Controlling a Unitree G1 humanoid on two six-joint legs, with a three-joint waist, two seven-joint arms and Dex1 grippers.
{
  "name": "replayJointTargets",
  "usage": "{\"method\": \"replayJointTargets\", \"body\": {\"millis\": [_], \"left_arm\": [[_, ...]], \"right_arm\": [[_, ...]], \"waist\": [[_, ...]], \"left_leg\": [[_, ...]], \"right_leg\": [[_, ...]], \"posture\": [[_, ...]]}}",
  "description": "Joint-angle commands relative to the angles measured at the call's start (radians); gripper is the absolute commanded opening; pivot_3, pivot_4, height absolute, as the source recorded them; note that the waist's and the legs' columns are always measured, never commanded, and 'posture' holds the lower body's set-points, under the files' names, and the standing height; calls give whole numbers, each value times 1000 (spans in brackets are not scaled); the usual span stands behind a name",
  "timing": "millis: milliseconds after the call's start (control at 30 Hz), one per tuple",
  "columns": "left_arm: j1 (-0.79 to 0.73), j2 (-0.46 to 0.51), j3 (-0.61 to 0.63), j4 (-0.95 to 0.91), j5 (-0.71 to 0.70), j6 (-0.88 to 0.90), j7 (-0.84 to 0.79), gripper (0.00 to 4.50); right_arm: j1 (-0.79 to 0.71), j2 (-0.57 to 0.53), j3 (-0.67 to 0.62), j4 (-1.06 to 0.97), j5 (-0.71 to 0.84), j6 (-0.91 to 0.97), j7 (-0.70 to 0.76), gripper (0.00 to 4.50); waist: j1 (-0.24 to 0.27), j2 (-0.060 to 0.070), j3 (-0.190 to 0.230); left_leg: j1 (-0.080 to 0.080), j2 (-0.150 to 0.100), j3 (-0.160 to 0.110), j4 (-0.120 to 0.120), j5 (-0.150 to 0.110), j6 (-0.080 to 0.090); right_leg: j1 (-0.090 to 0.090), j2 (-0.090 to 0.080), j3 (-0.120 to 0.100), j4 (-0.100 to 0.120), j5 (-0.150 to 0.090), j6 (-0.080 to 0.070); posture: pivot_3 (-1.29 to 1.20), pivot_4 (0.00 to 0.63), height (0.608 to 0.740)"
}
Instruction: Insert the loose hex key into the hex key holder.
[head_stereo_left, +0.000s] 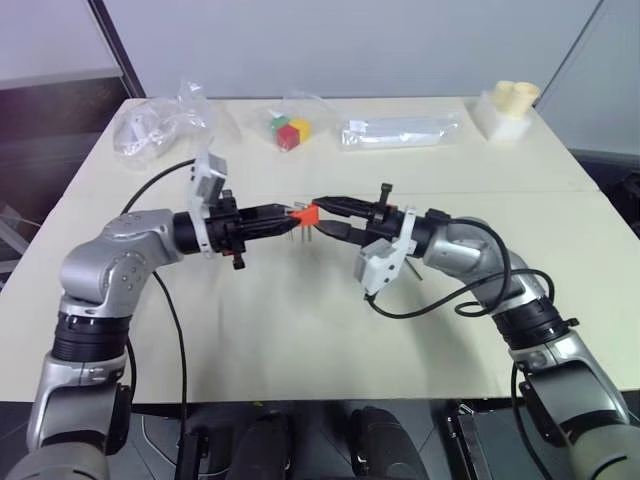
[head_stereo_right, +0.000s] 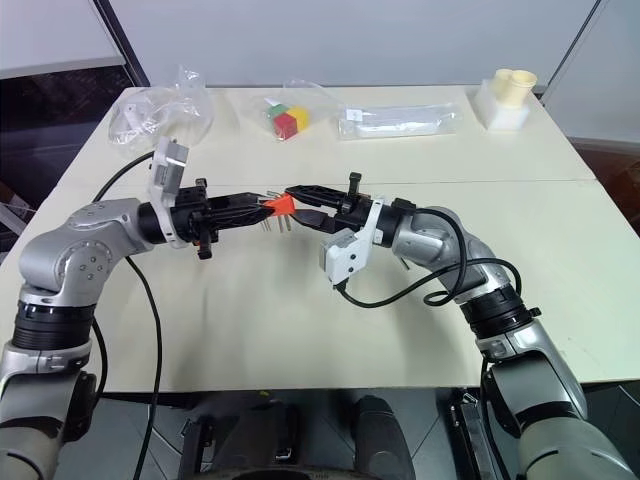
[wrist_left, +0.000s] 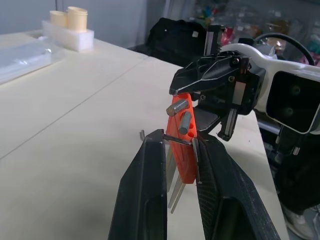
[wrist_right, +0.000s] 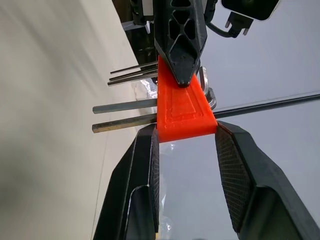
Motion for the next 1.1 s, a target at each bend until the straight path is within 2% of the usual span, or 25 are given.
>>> {"method": "replayJointTargets", "body": {"millis": [33,100,133,233,333,500,567,733,1000,1100], "left_arm": [[0,8,8,-13,14,-20,2,242],[3,7,12,-16,16,-20,2,242],[5,6,14,-18,17,-20,3,242],[8,2,18,-24,18,-18,7,242],[10,-2,26,-35,12,-17,13,242],[7,-12,24,-55,7,-18,23,242],[5,-15,20,-58,11,-22,22,242],[5,-8,-5,-59,26,-25,-2,242],[6,25,-46,-39,63,-38,-59,242],[1,33,-57,-29,73,-45,-82,242]], "right_arm": [[-9,-11,-45,-44,35,5,-11,3030],[-5,-18,-48,-44,33,13,-5,4102],[-3,-22,-50,-45,34,19,0,4467],[6,-35,-54,-52,47,39,17,4467],[22,-52,-82,-78,92,143,56,4467],[76,-44,-171,-151,226,550,145,4467],[93,-44,-200,-195,284,768,193,4467],[123,-64,-246,-303,374,1140,263,4467],[108,-65,-269,-441,483,1672,236,4467],[108,-64,-250,-458,485,1785,195,4467]], "waist": [[0,0,0],[0,0,0],[0,0,0],[1,0,0],[1,0,0],[4,0,0],[5,0,0],[4,0,0],[4,0,0],[5,0,0]], "left_leg": [[0,0,0,0,0,0],[0,0,0,0,0,0],[0,0,0,0,0,0],[0,0,0,0,0,0],[0,0,0,0,0,0],[0,0,0,0,0,1],[0,0,0,0,-1,1],[0,0,0,0,-1,2],[0,0,0,0,-1,2],[0,0,0,0,-1,2]], "right_leg": [[0,0,0,0,0,0],[0,0,0,0,0,0],[0,0,0,0,0,0],[0,0,0,0,0,0],[0,0,0,0,0,0],[1,-1,0,0,0,0],[1,-1,0,0,0,0],[1,-1,0,0,0,0],[1,-2,0,0,0,0],[1,-2,0,-1,0,0]], "posture": [[0,150,740],[0,150,740],[0,150,740],[0,150,740],[0,150,740],[0,150,740],[0,150,740],[0,150,740],[0,150,740],[0,150,740]]}}
